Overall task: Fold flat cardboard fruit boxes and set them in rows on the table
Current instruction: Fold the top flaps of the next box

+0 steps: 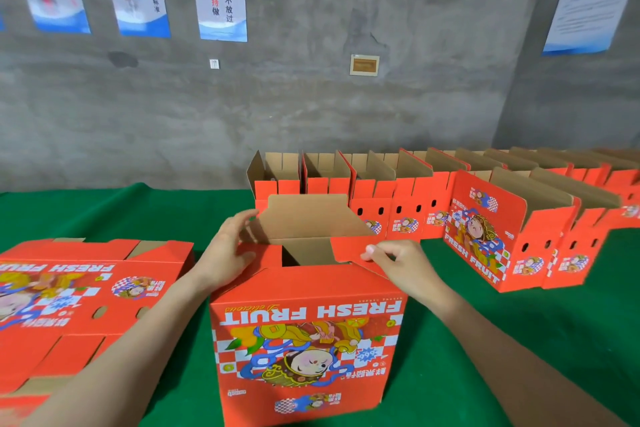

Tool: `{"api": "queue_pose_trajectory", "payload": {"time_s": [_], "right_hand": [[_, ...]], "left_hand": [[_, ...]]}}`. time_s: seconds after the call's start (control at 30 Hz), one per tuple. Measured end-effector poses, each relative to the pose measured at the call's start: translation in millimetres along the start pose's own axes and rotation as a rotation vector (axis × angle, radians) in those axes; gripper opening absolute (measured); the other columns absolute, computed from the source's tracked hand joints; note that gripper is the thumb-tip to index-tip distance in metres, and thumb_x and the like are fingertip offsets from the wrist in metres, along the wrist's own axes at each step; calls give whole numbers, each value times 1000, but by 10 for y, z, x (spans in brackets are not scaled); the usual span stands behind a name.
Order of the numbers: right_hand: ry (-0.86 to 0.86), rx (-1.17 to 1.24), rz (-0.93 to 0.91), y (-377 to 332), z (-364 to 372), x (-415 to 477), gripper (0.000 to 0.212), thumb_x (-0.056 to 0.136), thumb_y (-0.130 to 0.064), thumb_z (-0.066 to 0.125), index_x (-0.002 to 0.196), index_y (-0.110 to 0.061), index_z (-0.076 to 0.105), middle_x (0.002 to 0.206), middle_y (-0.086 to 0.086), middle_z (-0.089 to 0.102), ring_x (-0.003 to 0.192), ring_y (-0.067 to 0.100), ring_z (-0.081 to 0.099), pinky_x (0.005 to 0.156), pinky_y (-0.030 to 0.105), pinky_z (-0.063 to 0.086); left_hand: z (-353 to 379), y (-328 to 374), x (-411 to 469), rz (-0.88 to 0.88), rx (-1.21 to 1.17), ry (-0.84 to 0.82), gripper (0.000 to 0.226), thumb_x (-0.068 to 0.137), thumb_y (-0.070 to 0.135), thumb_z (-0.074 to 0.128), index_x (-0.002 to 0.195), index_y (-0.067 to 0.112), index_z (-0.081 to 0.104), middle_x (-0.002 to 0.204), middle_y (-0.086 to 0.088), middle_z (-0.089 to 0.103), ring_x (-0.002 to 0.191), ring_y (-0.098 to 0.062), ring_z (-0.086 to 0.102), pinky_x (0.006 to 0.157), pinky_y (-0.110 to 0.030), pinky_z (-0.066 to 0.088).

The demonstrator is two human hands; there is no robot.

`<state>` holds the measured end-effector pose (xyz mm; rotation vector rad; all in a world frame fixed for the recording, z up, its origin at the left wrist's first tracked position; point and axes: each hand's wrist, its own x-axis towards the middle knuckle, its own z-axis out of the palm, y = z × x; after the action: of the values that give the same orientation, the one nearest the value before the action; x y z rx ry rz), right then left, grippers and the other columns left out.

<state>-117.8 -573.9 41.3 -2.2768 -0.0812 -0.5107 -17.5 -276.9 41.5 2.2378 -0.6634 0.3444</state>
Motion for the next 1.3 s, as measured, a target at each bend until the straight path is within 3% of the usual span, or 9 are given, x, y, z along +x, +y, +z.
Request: {"api": "queue_pose_trajectory", "payload": {"time_s": [0.13, 0.23, 0.3, 0.37, 0.47, 0.57, 1.07, 1.17, 1.3], "right_hand": [[44, 80, 31, -6, 22, 17, 21, 94, -22, 58, 83, -21, 75, 78, -20, 70, 82, -2, 66, 81, 22, 50], [99, 120, 91, -42, 33, 51, 17, 96, -23, 55, 88, -24, 70, 85, -15, 71, 87, 26, 66, 85, 39, 50], [98, 43, 72, -56, 47, 130, 13, 94, -25, 57, 102, -21, 67, 107, -7, 68, 102, 16, 61, 93, 29, 46], [-54, -53, 105, -72, 62, 239, 39, 92, -31, 60, 129, -18, 55, 136, -2, 53, 124, 13, 47, 102, 23, 34], [-280, -177, 202, -101, 118, 387, 68, 88, -38, 65, 147, -21, 35, 155, 0, 29, 143, 18, 25, 113, 32, 25], [-323, -378, 224, -131, 197, 469, 76, 84, -43, 66, 148, -23, 31, 156, 9, 20, 145, 27, 15, 114, 40, 23], [-278, -582, 199, -99, 329, 354, 74, 86, -49, 62, 146, -24, 27, 151, 4, 18, 138, 32, 18, 104, 46, 38], [-282, -467, 201, -83, 281, 345, 70, 87, -48, 61, 146, -25, 32, 154, 4, 17, 141, 31, 19, 110, 44, 31], [-29, 318, 366, 18, 78, 307, 56, 93, -43, 56, 142, -22, 41, 151, 4, 35, 137, 24, 35, 106, 36, 28]], "left_hand": [[-23, 50, -49, 2, -27, 19, 41, 77, -10, 59, 88, 29, 63, 95, 0, 59, 95, -16, 55, 89, -27, 40], [-61, 103, -52, -179, -153, -58, 19, 83, 25, 56, 73, 26, 73, 101, 6, 59, 106, -9, 51, 91, -18, 32], [-66, 126, -17, -244, -140, -119, 32, 82, 48, 65, 75, 17, 71, 100, 7, 57, 103, -8, 51, 85, -24, 34], [-47, 167, 20, -245, -25, -191, 35, 75, 48, 73, 82, 16, 62, 90, 6, 60, 91, -14, 57, 74, -26, 40], [-30, 230, 56, -312, 166, -273, 58, 71, 44, 78, 117, 20, 51, 114, -1, 58, 109, -22, 54, 90, -31, 44], [-11, 297, 74, -333, 316, -320, 93, 71, 49, 76, 146, 24, 28, 134, -13, 43, 128, -33, 38, 108, -43, 34], [136, 325, 23, -301, 511, -286, 84, 68, 53, 75, 140, 32, 38, 124, -11, 42, 121, -32, 38, 101, -44, 40], [77, 287, 7, -307, 218, -185, 78, 70, 41, 80, 138, 27, 45, 122, -9, 54, 114, -24, 53, 98, -33, 45], [-150, 130, -127, -577, -641, 140, 65, 82, 33, 71, 140, 23, 44, 132, -4, 53, 101, -13, 55, 84, -28, 43]]}}
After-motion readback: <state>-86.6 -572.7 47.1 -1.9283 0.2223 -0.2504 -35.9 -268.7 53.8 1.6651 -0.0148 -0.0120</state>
